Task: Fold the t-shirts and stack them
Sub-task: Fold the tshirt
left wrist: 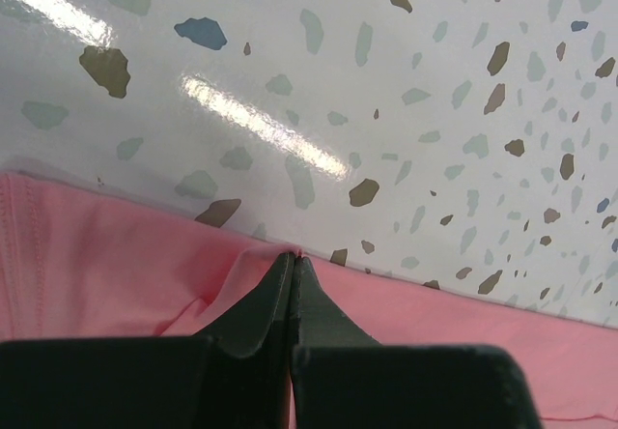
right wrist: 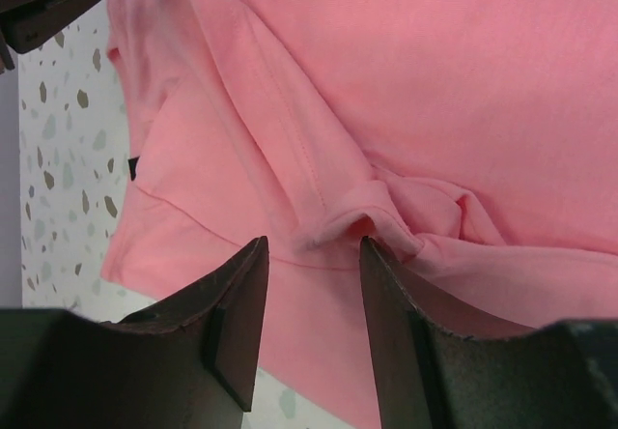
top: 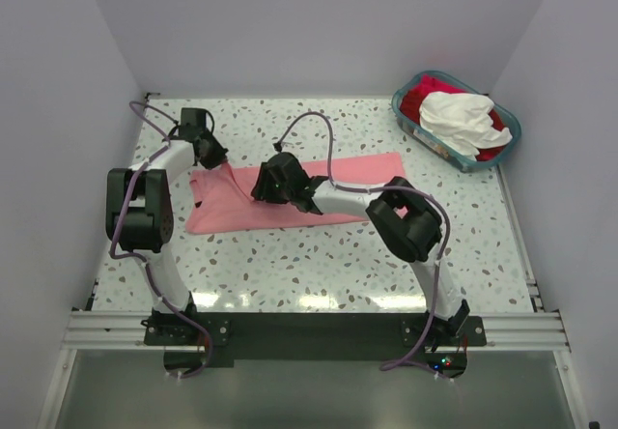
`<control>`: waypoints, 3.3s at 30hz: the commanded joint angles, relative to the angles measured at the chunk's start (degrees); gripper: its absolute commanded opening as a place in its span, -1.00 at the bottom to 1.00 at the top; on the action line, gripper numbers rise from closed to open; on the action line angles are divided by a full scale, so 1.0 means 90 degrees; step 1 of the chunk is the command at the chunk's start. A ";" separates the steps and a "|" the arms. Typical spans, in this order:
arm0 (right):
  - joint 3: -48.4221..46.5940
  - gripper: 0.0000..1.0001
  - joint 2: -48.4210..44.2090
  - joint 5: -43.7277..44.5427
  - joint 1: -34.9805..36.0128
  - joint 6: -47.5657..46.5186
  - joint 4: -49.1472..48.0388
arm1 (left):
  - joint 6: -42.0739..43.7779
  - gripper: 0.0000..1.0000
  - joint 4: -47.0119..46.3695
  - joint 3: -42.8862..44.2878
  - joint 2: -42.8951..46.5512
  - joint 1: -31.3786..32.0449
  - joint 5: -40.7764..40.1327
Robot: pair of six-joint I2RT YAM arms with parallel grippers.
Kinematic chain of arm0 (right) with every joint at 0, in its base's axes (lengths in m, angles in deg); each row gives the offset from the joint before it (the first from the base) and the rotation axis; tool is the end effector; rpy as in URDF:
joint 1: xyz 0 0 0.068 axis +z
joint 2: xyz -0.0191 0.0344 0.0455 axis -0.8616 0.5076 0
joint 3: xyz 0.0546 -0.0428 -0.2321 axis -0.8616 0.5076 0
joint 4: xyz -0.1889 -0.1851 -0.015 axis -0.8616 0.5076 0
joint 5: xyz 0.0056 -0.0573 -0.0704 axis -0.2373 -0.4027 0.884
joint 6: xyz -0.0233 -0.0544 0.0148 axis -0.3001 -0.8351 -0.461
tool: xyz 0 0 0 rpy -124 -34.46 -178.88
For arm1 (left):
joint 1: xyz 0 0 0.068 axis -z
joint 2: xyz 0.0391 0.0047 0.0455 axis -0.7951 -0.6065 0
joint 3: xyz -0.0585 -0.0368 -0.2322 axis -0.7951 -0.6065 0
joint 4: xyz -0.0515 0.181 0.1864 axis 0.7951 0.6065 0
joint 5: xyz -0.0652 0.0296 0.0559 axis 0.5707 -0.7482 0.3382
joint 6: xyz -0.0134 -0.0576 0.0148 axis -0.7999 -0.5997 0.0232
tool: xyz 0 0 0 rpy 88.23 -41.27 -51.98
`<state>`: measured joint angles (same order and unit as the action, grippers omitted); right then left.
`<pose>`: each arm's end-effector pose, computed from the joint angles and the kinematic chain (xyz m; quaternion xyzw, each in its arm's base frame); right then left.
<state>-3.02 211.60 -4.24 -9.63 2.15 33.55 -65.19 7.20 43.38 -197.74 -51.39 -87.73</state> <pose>0.3122 0.3639 0.1301 0.0036 0.8833 0.3240 0.3388 0.4090 -0.0097 0.1466 -0.3395 0.8818 -0.1316 0.2997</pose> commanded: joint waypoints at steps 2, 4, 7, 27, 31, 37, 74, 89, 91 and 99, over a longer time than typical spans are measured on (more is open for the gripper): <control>-0.0371 -0.07 0.0203 0.0361 0.0055 0.0470 -0.0358 | 0.0176 -1.00 -0.0335 0.0055 0.0218 0.0034 0.0021; -0.0429 -0.09 0.0252 0.0341 0.0055 0.0510 -0.0348 | 0.0205 -1.00 -0.0335 0.0035 0.0227 0.0034 0.0002; -0.0527 -0.10 0.0340 0.0293 0.0055 0.0578 -0.0338 | 0.0224 -1.00 -0.0335 -0.0004 0.0237 0.0034 -0.0027; -0.0557 -0.82 0.0223 0.0224 -0.0033 0.0657 -0.0221 | 0.0205 -1.00 -0.0345 0.0026 0.0403 0.0034 -0.0047; -0.0294 -1.00 0.0038 0.0195 -0.0160 0.0744 -0.0289 | 0.0215 -1.00 -0.0345 0.0074 0.0452 0.0034 -0.0037; -0.0234 -1.00 -0.0099 -0.0010 -0.0345 0.0725 -0.0309 | 0.0215 -1.00 -0.0404 0.0133 0.0432 0.0034 0.0031; -0.0108 -0.96 0.0038 -0.1543 -0.0824 0.0667 -0.0563 | 0.0312 -1.00 -0.0462 -0.0892 0.1624 0.0034 -0.0330; 0.0195 -0.97 -0.0050 -0.1914 -0.0912 0.0442 -0.0563 | 0.0293 -1.00 -0.0579 -0.1254 0.1556 0.0034 -0.0203; 0.0205 -0.97 -0.0021 -0.1973 -0.0912 0.0422 -0.0573 | 0.0293 -1.00 -0.0589 -0.1283 0.1556 0.0034 -0.0233; 0.0137 -0.96 0.0096 -0.2237 -0.0912 0.0305 -0.0544 | 0.0225 -1.00 -0.0599 -0.1419 0.1546 0.0034 -0.0262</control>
<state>-1.17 212.60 -22.66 -17.63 6.54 30.28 -63.75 4.08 31.34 -184.88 -51.39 -89.43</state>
